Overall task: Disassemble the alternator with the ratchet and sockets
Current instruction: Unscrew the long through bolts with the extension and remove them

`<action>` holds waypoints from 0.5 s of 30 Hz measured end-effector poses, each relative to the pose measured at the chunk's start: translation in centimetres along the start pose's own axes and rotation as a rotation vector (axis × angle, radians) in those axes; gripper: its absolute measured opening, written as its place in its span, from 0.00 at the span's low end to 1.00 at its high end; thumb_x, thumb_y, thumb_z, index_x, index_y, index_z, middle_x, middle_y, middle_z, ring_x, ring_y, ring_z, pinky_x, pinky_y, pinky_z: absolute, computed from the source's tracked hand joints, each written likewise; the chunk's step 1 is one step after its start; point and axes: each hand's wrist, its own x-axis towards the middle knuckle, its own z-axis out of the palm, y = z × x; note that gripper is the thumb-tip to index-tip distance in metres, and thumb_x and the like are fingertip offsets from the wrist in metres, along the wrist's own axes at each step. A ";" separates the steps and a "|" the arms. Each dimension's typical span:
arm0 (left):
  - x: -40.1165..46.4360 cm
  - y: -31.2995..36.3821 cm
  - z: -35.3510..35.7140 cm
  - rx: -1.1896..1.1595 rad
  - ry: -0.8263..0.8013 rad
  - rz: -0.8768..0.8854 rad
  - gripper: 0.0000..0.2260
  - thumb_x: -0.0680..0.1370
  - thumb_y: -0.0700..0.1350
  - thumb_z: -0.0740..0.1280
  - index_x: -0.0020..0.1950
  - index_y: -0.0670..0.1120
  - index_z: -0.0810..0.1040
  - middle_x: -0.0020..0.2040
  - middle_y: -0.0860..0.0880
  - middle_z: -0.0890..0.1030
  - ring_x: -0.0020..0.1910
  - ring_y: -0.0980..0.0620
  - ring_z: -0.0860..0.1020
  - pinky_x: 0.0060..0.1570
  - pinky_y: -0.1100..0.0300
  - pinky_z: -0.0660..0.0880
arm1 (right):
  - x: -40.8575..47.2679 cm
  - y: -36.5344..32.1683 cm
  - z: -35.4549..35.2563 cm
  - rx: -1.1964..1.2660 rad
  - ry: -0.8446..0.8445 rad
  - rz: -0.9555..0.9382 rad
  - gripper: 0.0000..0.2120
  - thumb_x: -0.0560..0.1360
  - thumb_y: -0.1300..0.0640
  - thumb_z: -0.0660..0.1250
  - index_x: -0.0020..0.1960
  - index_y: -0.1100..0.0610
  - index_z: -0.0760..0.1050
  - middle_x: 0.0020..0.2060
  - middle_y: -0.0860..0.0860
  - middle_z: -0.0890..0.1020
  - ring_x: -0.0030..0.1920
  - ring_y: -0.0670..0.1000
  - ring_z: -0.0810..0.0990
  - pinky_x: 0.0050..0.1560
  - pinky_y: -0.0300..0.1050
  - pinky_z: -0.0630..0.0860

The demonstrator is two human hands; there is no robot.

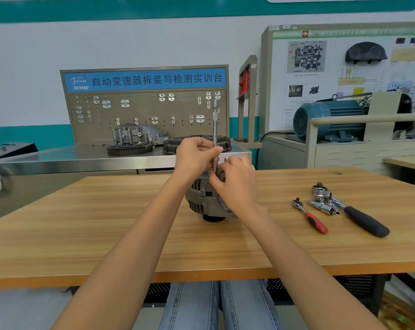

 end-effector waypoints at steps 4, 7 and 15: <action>0.2 -0.2 0.2 0.022 0.027 0.011 0.07 0.74 0.43 0.73 0.42 0.47 0.75 0.39 0.49 0.79 0.46 0.49 0.81 0.46 0.52 0.81 | 0.0 0.0 0.1 -0.009 0.015 0.000 0.13 0.76 0.48 0.65 0.46 0.57 0.81 0.42 0.50 0.76 0.48 0.49 0.69 0.50 0.44 0.66; 0.3 -0.4 0.2 -0.009 0.002 0.007 0.05 0.76 0.44 0.71 0.48 0.44 0.79 0.44 0.47 0.82 0.45 0.52 0.80 0.47 0.56 0.81 | 0.0 0.0 0.2 -0.006 0.019 0.002 0.12 0.76 0.49 0.65 0.45 0.57 0.82 0.42 0.50 0.76 0.48 0.50 0.70 0.49 0.44 0.65; 0.1 -0.6 0.3 -0.052 0.004 -0.013 0.08 0.76 0.41 0.70 0.54 0.40 0.80 0.45 0.43 0.84 0.48 0.47 0.83 0.51 0.50 0.81 | -0.1 -0.2 0.2 -0.029 0.020 -0.005 0.12 0.76 0.50 0.64 0.43 0.57 0.81 0.40 0.50 0.76 0.48 0.51 0.71 0.49 0.45 0.65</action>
